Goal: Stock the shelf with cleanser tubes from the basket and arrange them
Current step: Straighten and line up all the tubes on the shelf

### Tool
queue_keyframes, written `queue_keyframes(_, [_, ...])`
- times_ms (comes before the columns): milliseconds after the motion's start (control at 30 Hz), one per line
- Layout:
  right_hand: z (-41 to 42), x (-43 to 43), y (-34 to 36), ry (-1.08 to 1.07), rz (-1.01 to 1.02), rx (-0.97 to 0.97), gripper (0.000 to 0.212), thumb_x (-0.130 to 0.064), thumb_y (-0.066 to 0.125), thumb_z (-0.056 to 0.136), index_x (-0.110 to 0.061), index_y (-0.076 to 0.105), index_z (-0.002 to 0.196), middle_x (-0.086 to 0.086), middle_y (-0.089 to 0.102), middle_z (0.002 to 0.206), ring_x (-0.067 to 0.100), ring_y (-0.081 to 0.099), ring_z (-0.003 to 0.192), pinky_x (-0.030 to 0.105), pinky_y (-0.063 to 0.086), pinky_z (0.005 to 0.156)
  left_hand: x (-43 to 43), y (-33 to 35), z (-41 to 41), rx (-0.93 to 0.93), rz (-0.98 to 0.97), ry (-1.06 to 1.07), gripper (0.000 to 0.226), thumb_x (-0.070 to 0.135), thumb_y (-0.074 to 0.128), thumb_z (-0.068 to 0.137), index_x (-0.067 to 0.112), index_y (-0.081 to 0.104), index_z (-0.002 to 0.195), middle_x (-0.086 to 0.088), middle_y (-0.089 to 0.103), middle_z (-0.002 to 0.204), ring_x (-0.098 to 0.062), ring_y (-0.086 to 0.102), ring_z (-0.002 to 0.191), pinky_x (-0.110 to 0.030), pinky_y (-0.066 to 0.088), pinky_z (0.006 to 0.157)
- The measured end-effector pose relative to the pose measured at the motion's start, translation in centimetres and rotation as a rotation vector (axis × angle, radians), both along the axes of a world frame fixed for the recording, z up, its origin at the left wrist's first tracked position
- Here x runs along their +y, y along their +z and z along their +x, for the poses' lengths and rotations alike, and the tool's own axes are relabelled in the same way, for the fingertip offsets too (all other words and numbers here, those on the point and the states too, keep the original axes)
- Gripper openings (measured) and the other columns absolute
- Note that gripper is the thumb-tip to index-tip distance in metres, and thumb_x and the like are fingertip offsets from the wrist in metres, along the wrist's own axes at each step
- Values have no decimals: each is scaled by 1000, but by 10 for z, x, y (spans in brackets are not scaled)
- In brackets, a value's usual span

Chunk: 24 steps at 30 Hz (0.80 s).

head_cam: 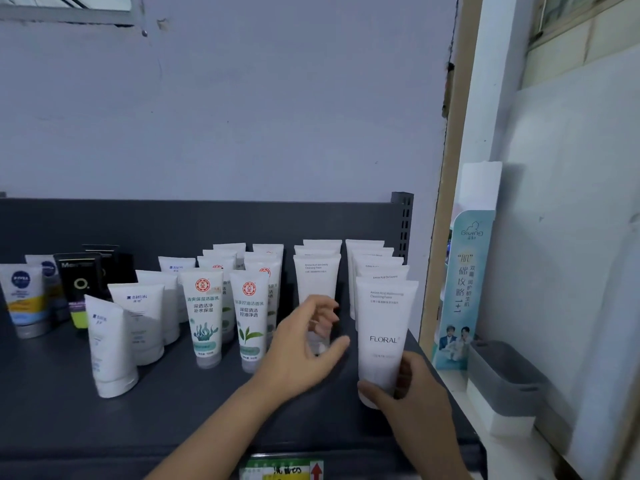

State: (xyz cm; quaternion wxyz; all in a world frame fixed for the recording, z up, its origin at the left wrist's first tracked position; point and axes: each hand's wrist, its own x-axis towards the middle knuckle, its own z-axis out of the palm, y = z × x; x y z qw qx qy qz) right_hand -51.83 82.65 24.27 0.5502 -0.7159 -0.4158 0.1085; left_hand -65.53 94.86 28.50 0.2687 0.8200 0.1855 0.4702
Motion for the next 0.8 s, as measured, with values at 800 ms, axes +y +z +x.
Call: queue_keyframes(800, [-5, 11, 22, 17, 232, 55, 82, -58, 88, 34, -27, 58, 104, -7, 47, 86, 6, 46, 70, 15, 38, 65, 32, -17, -12, -12, -361, -85, 58, 9, 68, 88, 32, 39, 132, 16, 57, 130, 7, 55, 117, -11, 47, 91])
